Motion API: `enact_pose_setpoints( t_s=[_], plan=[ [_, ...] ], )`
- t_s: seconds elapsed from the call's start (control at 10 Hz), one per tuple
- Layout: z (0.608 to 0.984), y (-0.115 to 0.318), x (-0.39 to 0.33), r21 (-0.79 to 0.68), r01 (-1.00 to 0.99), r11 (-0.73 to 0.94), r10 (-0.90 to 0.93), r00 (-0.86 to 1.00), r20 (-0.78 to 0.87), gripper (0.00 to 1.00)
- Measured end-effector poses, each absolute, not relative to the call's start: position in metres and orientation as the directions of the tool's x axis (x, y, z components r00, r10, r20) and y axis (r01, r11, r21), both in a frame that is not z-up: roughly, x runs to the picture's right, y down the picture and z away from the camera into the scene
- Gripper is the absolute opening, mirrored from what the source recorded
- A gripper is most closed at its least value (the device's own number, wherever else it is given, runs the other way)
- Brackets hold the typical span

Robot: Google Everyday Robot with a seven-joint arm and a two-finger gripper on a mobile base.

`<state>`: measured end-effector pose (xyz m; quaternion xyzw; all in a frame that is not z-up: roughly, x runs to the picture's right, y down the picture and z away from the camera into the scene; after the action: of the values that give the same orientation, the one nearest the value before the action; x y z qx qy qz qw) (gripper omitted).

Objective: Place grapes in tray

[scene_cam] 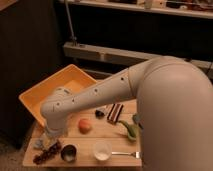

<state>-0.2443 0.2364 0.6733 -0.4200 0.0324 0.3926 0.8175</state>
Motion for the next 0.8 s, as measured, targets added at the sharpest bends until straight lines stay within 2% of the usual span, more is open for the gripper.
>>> enact_pose_setpoints(
  t_s=[0.8],
  plan=[
    [0.716, 0.264, -0.270, -0.706, -0.640, 0.304, 0.607, 0.701, -0.375, 0.65]
  ],
)
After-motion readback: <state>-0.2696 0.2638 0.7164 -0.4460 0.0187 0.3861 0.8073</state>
